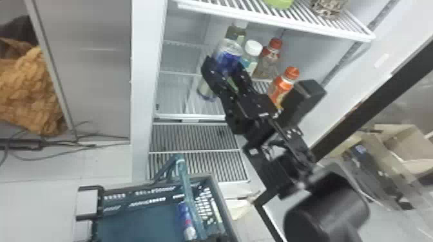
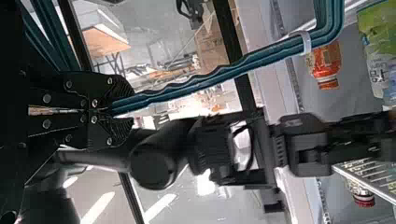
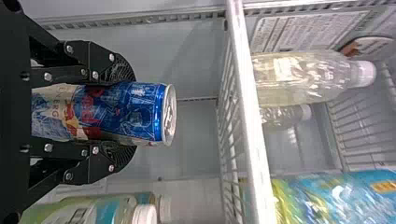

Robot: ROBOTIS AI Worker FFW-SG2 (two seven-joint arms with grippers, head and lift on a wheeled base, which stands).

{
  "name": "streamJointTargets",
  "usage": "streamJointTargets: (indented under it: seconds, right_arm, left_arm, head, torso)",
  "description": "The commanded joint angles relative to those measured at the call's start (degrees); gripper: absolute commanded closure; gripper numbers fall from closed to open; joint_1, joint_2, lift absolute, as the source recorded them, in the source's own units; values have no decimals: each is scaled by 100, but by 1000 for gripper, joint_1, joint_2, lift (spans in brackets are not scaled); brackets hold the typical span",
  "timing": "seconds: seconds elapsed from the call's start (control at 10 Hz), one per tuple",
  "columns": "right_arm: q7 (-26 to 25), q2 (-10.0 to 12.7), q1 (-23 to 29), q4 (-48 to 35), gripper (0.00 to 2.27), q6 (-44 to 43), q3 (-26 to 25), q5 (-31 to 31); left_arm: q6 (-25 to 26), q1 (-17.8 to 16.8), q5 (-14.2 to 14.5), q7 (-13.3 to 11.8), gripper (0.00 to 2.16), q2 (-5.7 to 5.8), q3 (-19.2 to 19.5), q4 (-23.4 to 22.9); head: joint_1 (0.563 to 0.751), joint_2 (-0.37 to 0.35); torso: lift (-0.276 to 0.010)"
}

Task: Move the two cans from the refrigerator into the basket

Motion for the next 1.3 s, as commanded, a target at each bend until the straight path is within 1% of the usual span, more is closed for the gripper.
streamJointTargets:
  seconds: [0.0,0.1,0.4,0.6,0.9,1.0,1.2]
  right_arm:
    - [47,88,533,-565,884,239,-323,-5]
    - [73,141,829,-917,884,380,-471,-5]
    - [196,378,1532,-1479,884,506,-825,-108]
    - [205,493,2066,-1929,884,802,-962,-142]
    - [205,739,2558,-1986,884,1308,-1077,-531]
    - [205,809,2629,-1972,886,1463,-1122,-553]
    - [205,844,2783,-2014,884,1856,-1134,-736]
  left_arm:
    - [0,0,-22,-9,1207,-2,4,0]
    - [0,0,-22,-17,1207,-2,4,0]
    - [-28,0,-22,-26,1207,-2,16,0]
    - [-42,0,-22,-26,1207,-2,16,0]
    - [-56,0,-22,-26,1207,-10,27,0]
    - [-70,14,-22,-35,1207,-10,27,0]
    - [-70,14,-22,-35,1207,-10,27,0]
  head:
    - [695,-350]
    - [695,-350]
    - [695,-350]
    - [695,-350]
    - [695,-350]
    - [695,-350]
    - [695,-350]
  torso:
    - [-276]
    - [-276]
    - [-276]
    - [-276]
    - [-276]
    - [-276]
    - [-276]
